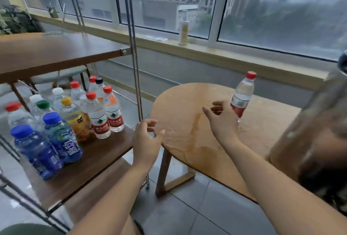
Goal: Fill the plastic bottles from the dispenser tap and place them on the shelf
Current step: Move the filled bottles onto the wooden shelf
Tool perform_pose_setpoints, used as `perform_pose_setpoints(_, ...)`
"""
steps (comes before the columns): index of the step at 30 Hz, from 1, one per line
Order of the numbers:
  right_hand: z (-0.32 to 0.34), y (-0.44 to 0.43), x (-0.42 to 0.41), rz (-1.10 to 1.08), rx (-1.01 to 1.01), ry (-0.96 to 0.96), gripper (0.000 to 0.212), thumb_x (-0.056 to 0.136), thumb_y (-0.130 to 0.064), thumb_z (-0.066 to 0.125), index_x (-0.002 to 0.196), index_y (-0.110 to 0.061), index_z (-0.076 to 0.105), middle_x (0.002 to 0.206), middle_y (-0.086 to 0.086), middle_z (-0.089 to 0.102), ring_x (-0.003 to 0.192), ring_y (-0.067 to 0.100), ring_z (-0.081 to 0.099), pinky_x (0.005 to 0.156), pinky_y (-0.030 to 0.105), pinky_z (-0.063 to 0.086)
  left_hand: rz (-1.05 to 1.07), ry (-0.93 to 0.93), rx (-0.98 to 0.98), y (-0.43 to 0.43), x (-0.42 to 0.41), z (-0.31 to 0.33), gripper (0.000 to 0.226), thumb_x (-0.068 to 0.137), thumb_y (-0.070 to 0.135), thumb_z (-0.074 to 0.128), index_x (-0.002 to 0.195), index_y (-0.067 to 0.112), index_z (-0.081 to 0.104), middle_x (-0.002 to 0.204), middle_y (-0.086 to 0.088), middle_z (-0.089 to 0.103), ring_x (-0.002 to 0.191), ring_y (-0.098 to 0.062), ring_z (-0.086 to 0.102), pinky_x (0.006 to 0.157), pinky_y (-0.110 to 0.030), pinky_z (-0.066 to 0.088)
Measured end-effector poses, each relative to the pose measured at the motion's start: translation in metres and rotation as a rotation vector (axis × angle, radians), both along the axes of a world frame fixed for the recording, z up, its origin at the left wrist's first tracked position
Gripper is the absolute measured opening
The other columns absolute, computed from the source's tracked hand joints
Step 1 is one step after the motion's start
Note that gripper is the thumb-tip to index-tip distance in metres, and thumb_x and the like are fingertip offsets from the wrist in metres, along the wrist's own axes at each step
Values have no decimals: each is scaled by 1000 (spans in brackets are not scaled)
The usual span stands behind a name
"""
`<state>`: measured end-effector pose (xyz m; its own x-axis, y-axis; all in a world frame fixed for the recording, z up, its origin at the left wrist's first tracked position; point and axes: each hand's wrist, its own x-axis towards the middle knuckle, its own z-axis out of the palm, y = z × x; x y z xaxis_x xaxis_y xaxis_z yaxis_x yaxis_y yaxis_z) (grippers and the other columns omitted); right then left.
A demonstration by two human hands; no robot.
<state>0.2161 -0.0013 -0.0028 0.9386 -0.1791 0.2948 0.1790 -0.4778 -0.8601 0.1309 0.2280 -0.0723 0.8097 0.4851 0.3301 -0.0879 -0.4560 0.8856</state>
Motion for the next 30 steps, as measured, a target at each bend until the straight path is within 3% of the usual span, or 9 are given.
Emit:
perform_pose_setpoints(4,-7,-45,20,-208,76,-7,33,92,-35,83,117,-21,66,105,-3,72,99,16,67,86,31,48,-80,10,6,-21,11,-8,32,91,23,86,113,32,64,113,12,65,100,-1,64,84,-20,50)
perform_pose_setpoints(9,-15,-75,52,-385,111,53,65,84,-34,90,134,-18,53,132,3,56,116,24,60,98,38,49,-173,51,-37,-28,13,-22,31,93,22,86,115,31,66,111,13,69,95,-1,67,78,-16,56)
perform_pose_setpoints(11,-18,-79,66,-372,91,85,79,83,-35,91,147,-18,47,142,5,54,126,25,57,107,42,49,-187,44,-33,-23,13,-23,32,93,19,85,115,32,66,111,13,68,96,0,67,75,-9,53)
perform_pose_setpoints(13,-20,-82,78,-337,81,106,84,82,-35,93,149,-18,46,144,6,57,128,26,59,105,39,47,-183,39,-31,-16,12,-22,33,94,18,84,114,34,65,112,13,69,96,-1,68,74,-6,49)
perform_pose_setpoints(16,-25,-85,91,-278,57,128,73,82,-33,93,140,-21,51,132,2,66,120,28,65,97,36,48,-177,40,-35,-10,11,-21,34,94,20,84,113,39,63,113,13,68,98,-2,68,72,-8,48)
perform_pose_setpoints(25,-26,-59,67,-209,87,60,55,83,-40,92,122,-31,55,114,-6,68,106,23,68,99,48,59,-196,32,-117,-8,5,-15,34,94,25,85,117,38,64,112,15,70,102,-5,69,78,-22,52)
perform_pose_setpoints(30,-15,-2,29,27,91,28,60,84,-44,91,130,-35,54,119,-13,66,105,12,68,91,33,58,-226,22,-182,-7,-4,-1,35,94,34,84,121,38,63,115,15,72,106,-1,68,80,-14,54)
